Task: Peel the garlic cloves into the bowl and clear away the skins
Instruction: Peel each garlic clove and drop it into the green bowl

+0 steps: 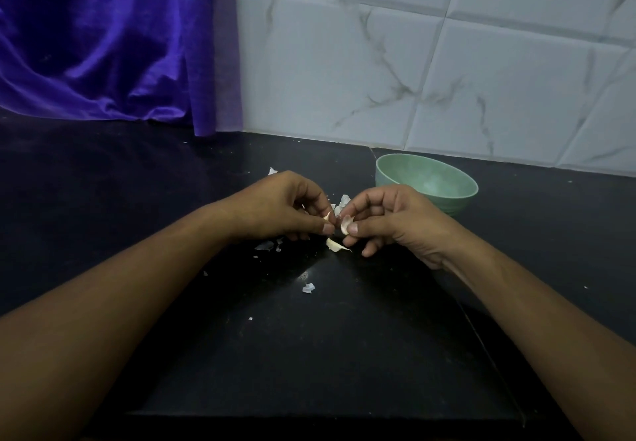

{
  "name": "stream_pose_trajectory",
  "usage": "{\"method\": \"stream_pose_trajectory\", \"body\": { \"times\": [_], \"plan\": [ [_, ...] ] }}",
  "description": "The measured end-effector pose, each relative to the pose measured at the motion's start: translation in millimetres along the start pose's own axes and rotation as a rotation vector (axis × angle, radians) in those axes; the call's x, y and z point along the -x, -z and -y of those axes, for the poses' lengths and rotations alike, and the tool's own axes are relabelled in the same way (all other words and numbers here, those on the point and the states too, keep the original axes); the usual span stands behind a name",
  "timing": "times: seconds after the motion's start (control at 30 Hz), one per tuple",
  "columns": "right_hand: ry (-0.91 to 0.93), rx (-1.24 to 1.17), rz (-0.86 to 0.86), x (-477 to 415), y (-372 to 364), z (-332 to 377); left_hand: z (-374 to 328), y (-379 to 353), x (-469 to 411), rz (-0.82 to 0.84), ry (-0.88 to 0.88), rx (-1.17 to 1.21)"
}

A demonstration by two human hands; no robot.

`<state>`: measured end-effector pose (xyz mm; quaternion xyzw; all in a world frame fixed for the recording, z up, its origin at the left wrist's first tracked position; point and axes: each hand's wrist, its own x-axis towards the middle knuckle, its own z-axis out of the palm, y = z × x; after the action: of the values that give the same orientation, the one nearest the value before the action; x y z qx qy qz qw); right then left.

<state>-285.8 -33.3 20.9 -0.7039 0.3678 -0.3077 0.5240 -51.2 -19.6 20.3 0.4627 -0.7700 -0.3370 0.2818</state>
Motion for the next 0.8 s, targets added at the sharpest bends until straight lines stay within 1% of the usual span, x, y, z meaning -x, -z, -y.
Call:
{"method": "stream_pose_trajectory", "body": {
  "times": [0.13, 0.33, 0.43, 0.7, 0.8],
  "plan": [
    [-0.004, -0.035, -0.015, 1, 0, -1, -2, -2, 0, -0.013, -0.022, -0.037],
    [0.026, -0.052, -0.075, 1, -5, -5, -3, -6, 0, -0.089, -0.052, -0.105],
    [0.051, -0.055, -0.101, 2, -8, -5, -5, -8, 0, -0.117, -0.053, -0.102],
    [0.088, -0.031, -0.127, 2, -11, -5, -5, -6, 1, -0.09, -0.037, -0.1],
    [0.106, 0.066, -0.135, 0, -8, -5, -4, -5, 0, -0.079, -0.042, -0.076]
  ]
}}
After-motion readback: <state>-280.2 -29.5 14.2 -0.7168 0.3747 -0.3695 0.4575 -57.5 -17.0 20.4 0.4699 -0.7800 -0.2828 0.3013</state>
